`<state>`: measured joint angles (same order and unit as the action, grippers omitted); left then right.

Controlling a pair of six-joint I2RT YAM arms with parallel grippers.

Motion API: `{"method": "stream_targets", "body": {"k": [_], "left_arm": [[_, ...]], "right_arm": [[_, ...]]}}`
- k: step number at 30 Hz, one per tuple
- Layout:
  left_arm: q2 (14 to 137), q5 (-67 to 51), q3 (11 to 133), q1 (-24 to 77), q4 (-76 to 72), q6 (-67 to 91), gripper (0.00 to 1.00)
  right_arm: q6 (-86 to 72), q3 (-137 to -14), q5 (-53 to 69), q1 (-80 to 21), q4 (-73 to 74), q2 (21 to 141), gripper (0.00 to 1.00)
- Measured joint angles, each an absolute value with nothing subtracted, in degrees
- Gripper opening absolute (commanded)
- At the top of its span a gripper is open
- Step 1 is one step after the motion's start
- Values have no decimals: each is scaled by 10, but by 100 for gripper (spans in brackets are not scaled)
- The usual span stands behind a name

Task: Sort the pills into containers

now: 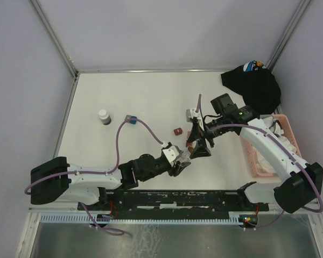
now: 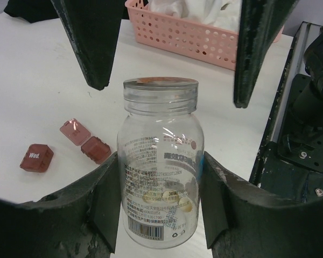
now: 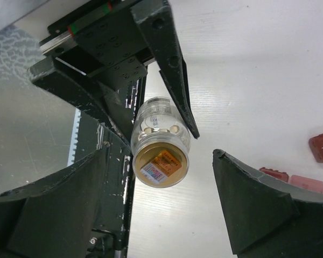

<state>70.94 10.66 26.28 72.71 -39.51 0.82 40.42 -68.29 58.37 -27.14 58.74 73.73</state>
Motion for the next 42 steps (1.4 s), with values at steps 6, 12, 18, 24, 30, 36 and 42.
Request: {"method": "stream_targets", "body": {"k": [6, 12, 18, 24, 30, 36, 42], "left_arm": [[709, 123, 263, 727, -390, 24, 3], [710, 140, 263, 727, -391, 26, 3], [710, 145, 263, 727, -390, 26, 3], [710, 145, 263, 727, -390, 26, 3], [710, 145, 263, 727, -391, 26, 3], [710, 143, 263, 729, -393, 26, 3], [705, 134, 263, 729, -397, 26, 3]], "right_arm": [[347, -683, 573, -279, 564, 755, 74], [331, -686, 553, -293, 561, 762, 59], [329, -692, 549, -305, 562, 775, 60], [324, -693, 549, -306, 562, 775, 61], [322, -697, 548, -307, 562, 775, 52], [328, -702, 541, -306, 568, 775, 21], [347, -714, 542, -307, 592, 775, 9]]}}
